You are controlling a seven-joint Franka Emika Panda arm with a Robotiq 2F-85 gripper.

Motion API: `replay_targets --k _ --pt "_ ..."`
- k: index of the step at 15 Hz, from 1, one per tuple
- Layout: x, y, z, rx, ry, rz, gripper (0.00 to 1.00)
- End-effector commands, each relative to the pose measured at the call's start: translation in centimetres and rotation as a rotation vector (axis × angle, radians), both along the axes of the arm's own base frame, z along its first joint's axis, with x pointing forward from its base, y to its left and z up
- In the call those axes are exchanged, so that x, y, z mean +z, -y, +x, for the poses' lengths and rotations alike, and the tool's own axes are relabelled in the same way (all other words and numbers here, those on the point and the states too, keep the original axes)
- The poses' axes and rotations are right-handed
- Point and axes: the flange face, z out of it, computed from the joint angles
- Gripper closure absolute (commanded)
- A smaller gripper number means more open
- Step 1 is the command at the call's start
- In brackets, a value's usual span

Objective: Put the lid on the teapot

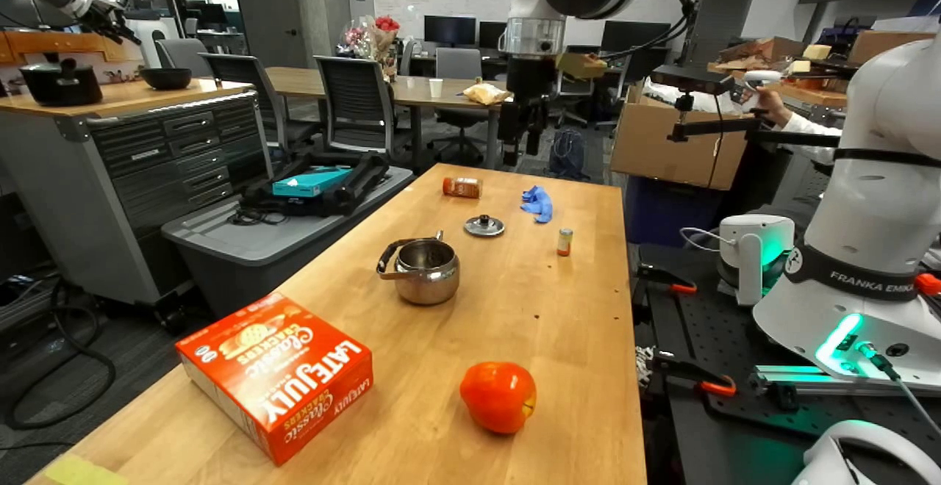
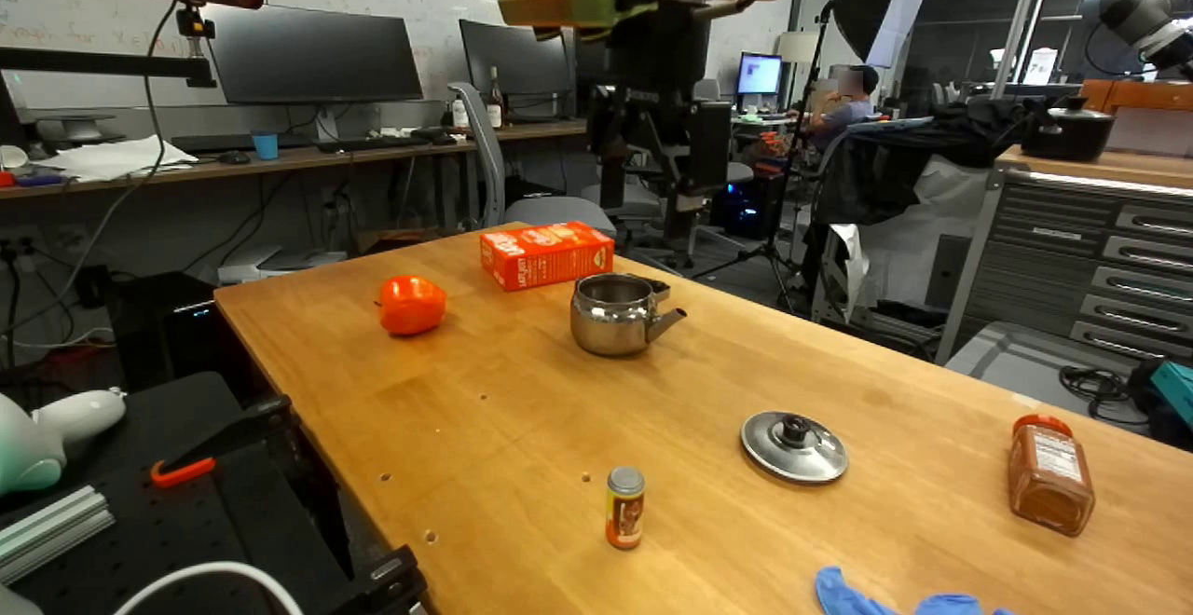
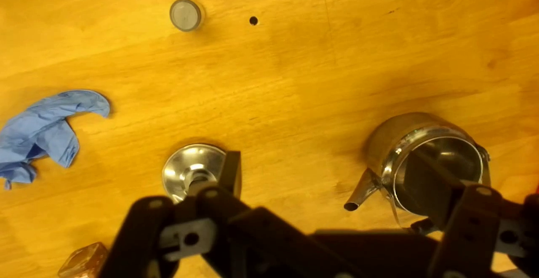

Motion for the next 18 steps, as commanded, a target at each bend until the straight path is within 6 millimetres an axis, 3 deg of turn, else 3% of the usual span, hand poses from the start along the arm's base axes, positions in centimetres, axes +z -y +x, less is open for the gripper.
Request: replay_targets --k 1,10,18 --pt "-1.3 0.9 3.1 -0.006 -0.035 0.022 0.00" --pt "-4.5 2.4 7.2 -0.107 -0.038 -0.002 0.00" --pt "-6.9 6.6 8.7 -0.276 -0.054 -0.005 0.00"
